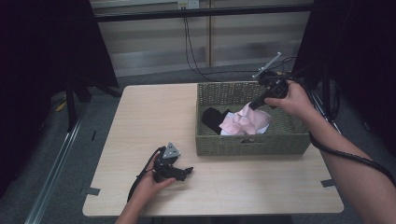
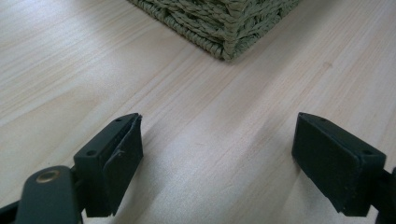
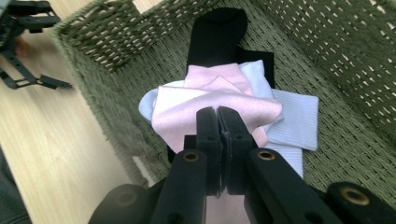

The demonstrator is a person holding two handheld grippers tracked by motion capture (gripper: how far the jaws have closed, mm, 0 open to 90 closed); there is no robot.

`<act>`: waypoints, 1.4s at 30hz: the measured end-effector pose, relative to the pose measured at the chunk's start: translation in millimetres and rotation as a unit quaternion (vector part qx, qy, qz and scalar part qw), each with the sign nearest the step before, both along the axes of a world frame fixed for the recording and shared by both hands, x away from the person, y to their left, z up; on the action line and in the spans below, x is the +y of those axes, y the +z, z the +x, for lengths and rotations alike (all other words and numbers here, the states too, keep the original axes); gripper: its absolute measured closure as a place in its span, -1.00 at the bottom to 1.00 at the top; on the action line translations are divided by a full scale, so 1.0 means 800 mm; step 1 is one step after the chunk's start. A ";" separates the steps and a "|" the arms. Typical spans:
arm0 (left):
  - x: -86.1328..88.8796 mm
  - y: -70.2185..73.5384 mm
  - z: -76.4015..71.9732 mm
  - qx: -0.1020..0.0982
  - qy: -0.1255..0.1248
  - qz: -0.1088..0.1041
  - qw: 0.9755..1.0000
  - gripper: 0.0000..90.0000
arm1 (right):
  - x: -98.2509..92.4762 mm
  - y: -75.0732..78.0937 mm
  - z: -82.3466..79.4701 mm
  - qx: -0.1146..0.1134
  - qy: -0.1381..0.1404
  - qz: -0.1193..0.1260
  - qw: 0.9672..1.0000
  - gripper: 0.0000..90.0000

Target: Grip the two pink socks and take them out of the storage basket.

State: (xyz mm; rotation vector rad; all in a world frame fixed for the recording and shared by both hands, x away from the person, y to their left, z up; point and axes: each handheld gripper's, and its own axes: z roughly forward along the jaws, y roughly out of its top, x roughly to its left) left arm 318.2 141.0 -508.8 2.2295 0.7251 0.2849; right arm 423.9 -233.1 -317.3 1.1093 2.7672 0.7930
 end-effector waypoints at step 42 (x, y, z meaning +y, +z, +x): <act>0.000 0.000 0.000 -0.001 0.001 -0.001 1.000 -0.65 | -0.001 0.057 -0.077 -0.023 0.085 0.031 0.996 0.95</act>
